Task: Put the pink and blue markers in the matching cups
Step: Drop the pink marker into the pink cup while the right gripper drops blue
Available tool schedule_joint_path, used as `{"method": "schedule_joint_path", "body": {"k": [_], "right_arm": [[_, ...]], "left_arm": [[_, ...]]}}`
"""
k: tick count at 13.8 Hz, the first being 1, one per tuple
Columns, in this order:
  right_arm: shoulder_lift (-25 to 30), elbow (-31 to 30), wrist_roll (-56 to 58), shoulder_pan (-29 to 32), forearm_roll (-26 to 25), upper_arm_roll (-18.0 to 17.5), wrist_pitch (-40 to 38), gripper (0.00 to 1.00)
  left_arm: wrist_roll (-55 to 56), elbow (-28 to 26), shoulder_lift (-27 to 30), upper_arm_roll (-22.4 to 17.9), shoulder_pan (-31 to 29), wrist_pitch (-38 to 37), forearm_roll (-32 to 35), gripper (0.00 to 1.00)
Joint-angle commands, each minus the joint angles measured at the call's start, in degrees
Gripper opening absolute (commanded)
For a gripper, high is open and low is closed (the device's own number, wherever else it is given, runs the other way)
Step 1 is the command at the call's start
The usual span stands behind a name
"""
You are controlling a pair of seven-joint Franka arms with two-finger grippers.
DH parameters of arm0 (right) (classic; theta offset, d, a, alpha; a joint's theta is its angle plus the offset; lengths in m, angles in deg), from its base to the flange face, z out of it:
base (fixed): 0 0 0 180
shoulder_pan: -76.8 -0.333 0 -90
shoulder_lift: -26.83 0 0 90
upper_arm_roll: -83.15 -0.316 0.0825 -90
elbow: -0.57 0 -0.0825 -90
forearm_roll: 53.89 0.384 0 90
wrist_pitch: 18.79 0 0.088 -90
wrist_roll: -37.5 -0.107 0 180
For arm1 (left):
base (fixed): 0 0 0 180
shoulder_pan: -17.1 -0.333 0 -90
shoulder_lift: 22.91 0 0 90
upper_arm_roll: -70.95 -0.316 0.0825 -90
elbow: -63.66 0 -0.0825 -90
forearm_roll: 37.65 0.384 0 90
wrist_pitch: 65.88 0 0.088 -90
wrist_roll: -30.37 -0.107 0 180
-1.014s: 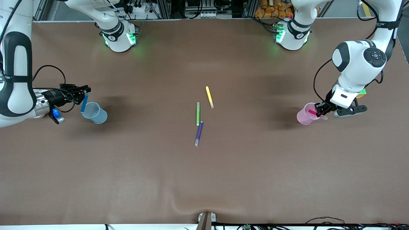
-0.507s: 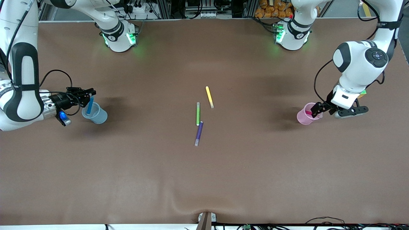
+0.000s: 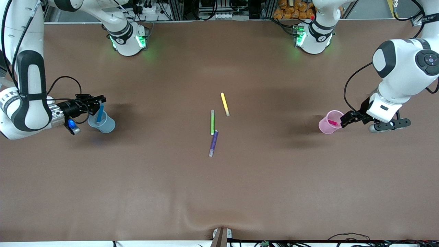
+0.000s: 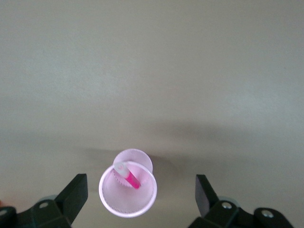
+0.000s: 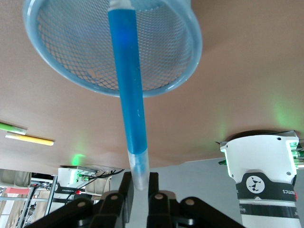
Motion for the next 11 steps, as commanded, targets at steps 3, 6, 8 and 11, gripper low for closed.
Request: {"method": "schedule_joint_path", "body": {"k": [3, 6, 8, 11], "right_arm": [[-0.1, 0.4, 0.4, 0.1, 1.5, 0.3, 0.2, 1.00], [0.1, 3.5, -1.1, -0.2, 1.2, 0.4, -2.3, 1.00], [0.3, 7.5, -1.2, -0.5, 0.7, 0.8, -5.9, 1.00], [1.1, 13.4, -1.1, -0.1, -1.5, 0.6, -9.2, 1.00]], "left_arm": [[0.4, 10.0, 0.1, 2.5, -0.2, -13.8, 1.3, 1.00], [0.0, 15.0, 0.3, 3.2, -0.2, -19.7, 1.4, 1.00], [-1.3, 18.4, 0.2, 3.2, -0.3, -22.4, 1.4, 1.00], [-1.6, 24.5, -0.2, 3.2, -0.2, -28.1, 1.5, 1.00]]}}
